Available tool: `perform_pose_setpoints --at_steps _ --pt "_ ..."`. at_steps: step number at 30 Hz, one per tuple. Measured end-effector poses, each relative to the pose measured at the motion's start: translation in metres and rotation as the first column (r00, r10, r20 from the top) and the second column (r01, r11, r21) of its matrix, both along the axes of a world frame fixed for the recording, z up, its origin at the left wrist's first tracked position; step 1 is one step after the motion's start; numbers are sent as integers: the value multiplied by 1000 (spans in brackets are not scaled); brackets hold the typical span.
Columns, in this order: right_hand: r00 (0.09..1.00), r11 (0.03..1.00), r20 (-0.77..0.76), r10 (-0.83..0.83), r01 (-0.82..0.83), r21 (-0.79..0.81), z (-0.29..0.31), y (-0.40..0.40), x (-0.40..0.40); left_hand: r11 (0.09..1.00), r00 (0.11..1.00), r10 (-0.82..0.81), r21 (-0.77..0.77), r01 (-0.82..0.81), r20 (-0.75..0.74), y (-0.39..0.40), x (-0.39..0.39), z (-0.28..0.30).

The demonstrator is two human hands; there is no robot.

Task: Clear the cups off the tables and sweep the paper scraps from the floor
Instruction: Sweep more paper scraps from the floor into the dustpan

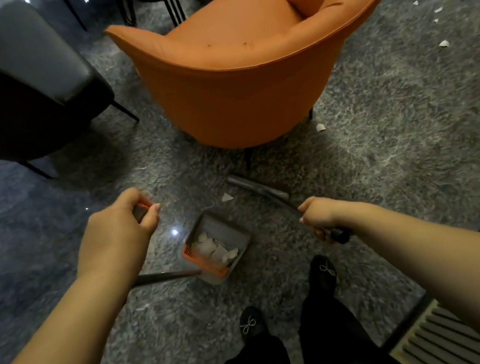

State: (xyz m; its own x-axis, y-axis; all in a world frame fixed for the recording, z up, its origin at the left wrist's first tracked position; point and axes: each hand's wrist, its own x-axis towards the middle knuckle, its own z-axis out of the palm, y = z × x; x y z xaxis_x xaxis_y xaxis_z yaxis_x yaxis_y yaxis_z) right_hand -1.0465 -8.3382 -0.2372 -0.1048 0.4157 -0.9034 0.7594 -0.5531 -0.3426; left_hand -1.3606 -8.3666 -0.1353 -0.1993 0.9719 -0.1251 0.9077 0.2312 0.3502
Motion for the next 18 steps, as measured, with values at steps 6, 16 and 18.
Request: perform_pose_setpoints --at_steps 6,16,18 --pt "985 985 24 171 -171 16 -3 11 -34 1000 998 -7 -2 7 -66 14 -18 -15" --pt "977 975 59 203 -196 -103 -2 -34 -37 999 995 -14 -32 11 -97 29 -28 -22" --pt "976 972 38 213 -208 -108 5 -47 -37 999 996 -9 -33 6 -86 26 -28 -22"
